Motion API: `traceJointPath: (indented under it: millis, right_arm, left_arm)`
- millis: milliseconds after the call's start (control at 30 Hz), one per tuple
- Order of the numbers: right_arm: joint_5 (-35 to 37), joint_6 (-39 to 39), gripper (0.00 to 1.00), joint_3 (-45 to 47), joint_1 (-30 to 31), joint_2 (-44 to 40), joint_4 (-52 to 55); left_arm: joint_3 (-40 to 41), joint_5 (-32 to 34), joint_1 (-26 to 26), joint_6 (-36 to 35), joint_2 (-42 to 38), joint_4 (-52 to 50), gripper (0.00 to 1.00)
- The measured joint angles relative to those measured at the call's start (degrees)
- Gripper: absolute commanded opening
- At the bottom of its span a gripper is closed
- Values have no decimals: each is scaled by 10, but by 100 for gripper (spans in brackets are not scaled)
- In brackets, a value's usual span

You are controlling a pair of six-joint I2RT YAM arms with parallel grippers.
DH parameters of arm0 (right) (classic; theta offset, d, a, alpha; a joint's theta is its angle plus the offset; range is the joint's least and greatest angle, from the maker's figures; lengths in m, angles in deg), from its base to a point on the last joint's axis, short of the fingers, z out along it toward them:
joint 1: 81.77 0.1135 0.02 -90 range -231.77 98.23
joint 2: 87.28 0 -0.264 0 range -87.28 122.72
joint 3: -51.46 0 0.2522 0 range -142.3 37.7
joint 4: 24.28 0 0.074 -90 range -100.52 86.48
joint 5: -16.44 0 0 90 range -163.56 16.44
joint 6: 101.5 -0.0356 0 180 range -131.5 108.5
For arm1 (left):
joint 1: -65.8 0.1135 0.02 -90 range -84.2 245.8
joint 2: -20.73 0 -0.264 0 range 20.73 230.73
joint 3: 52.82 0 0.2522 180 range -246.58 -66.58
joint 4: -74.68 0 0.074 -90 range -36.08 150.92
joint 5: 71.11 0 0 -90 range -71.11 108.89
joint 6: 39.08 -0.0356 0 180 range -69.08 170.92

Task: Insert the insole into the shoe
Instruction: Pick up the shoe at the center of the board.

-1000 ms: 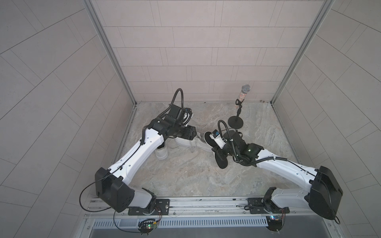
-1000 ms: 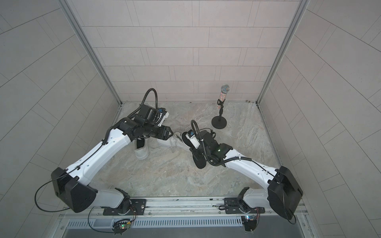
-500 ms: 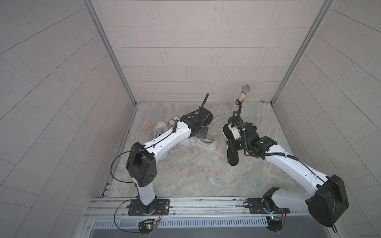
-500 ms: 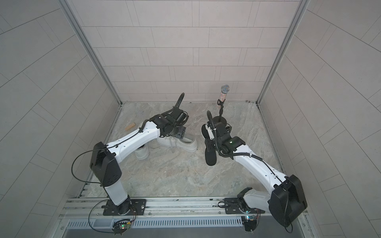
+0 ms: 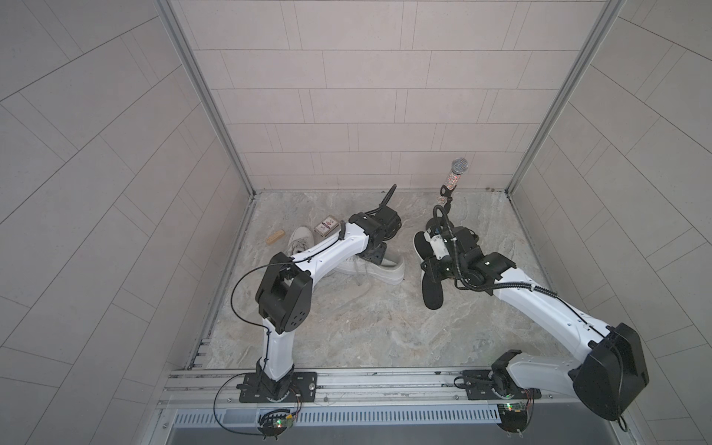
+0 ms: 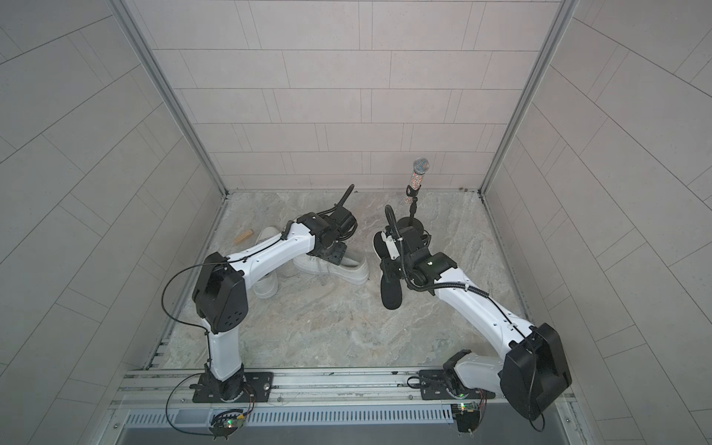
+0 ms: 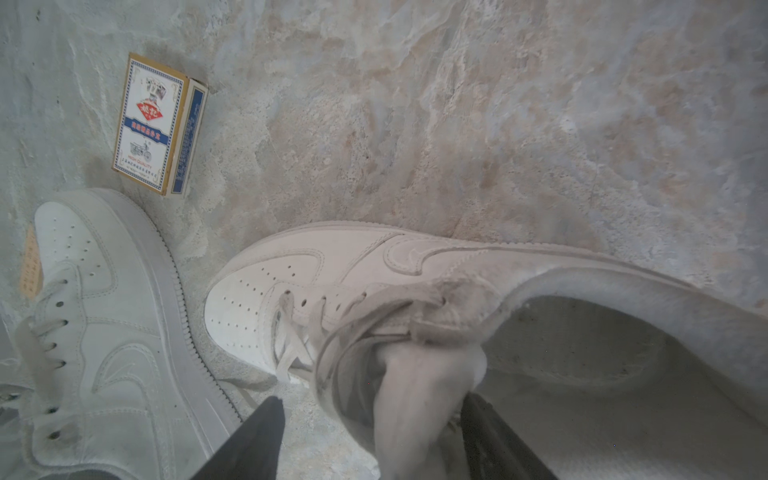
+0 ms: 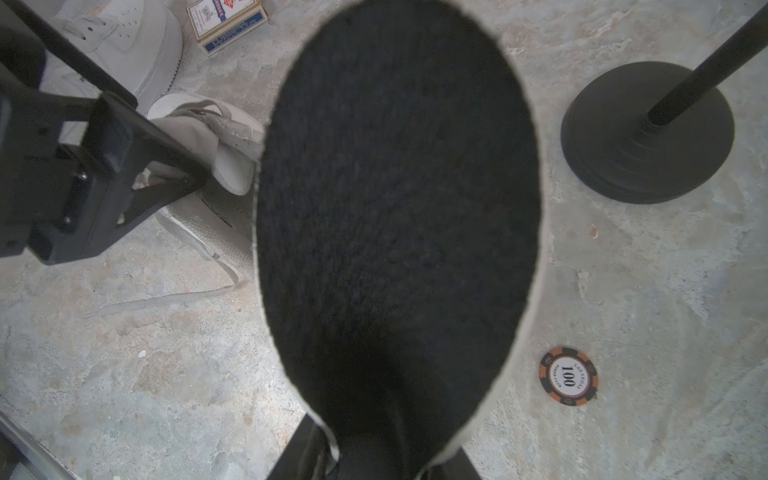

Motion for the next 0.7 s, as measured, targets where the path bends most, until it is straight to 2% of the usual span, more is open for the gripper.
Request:
traceJointPath:
  millis: [200,433,700]
  right_arm:
    - [-9,6,35,0,3,0,12]
    - [-16,8,35,0,10,0,26]
    - [-22,11,35,-4,36,0,48]
  left_arm:
    - [-34,12,1,-22,42,-9,54]
    - [-43,-3,9,-49,54,-17,0]
    - [-21,-42,17,-82,28,3,0]
